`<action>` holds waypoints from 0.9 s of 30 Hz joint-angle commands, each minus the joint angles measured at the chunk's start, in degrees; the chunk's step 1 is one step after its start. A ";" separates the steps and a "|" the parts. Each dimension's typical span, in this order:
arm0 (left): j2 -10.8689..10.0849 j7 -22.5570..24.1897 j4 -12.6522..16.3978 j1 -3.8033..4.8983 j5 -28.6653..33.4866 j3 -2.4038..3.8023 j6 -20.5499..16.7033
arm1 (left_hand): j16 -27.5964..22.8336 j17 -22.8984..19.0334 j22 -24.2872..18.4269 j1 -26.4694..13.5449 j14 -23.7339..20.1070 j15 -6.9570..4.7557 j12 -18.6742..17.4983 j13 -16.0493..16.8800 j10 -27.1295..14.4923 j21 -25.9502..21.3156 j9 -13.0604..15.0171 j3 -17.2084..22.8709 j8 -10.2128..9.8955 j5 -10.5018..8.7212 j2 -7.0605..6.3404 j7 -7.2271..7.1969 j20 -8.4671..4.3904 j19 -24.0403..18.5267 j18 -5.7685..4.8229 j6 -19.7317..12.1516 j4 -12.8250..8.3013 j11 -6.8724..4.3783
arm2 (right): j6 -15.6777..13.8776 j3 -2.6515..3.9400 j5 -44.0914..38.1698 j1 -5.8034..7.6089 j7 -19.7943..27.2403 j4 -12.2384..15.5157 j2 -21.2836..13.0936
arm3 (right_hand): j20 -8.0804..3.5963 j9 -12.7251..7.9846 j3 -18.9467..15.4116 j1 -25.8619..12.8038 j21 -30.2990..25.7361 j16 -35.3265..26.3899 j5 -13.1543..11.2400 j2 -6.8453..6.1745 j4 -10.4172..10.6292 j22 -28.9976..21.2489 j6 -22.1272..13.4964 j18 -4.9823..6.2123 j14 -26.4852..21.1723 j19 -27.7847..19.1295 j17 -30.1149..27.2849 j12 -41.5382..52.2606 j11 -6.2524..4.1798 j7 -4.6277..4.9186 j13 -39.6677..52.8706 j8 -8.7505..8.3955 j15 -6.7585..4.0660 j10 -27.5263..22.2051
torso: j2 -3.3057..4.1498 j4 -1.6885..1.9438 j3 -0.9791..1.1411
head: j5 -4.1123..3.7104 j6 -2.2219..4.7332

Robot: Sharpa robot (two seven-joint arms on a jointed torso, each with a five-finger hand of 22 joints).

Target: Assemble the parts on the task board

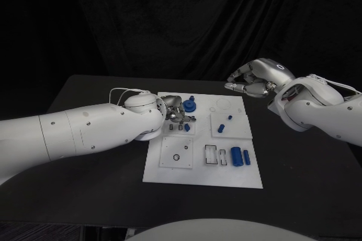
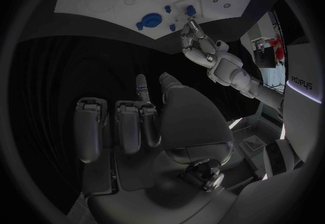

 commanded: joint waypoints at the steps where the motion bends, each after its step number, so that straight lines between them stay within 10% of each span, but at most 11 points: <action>1: 0.37 -0.15 -0.28 -0.23 -0.36 0.05 1.38 | 0.15 15.09 10.70 0.25 5.95 -0.42 -0.06 14.90 5.96 -0.33 0.15 0.28 -0.39 -0.26 -0.03 0.02 -0.53 2.66 -0.40 0.36 0.17 -0.24 | -0.15 0.05 -0.32 -0.11 -1.09 0.17 -0.11 | 0.31 0.06 0.18 0.57 0.26 0.29 0.30 0.01 -0.18 13.85 0.53 0.02 5.28 4.34 11.11 0.15 0.34 0.07 15.05 0.26 0.45 6.07 | -0.05 -0.02 -0.08 | 0.15 -0.13; 27: 1.29 -0.40 -1.54 -0.71 -0.36 0.04 3.29 | 0.15 15.09 10.43 -0.01 5.95 -0.61 -0.06 14.90 5.96 -0.60 1.28 1.03 -1.11 -0.93 -0.05 -0.27 -0.68 2.47 -0.31 1.81 0.46 -0.48 | -0.29 0.05 -0.32 -0.11 -0.90 0.17 -0.19 | 0.31 0.09 0.20 0.70 0.23 0.27 0.31 0.01 -0.24 13.84 0.61 0.03 5.28 4.33 11.07 0.15 0.34 0.06 15.05 0.26 0.45 6.07 | -0.16 0.06 -0.16 | 0.13 -0.43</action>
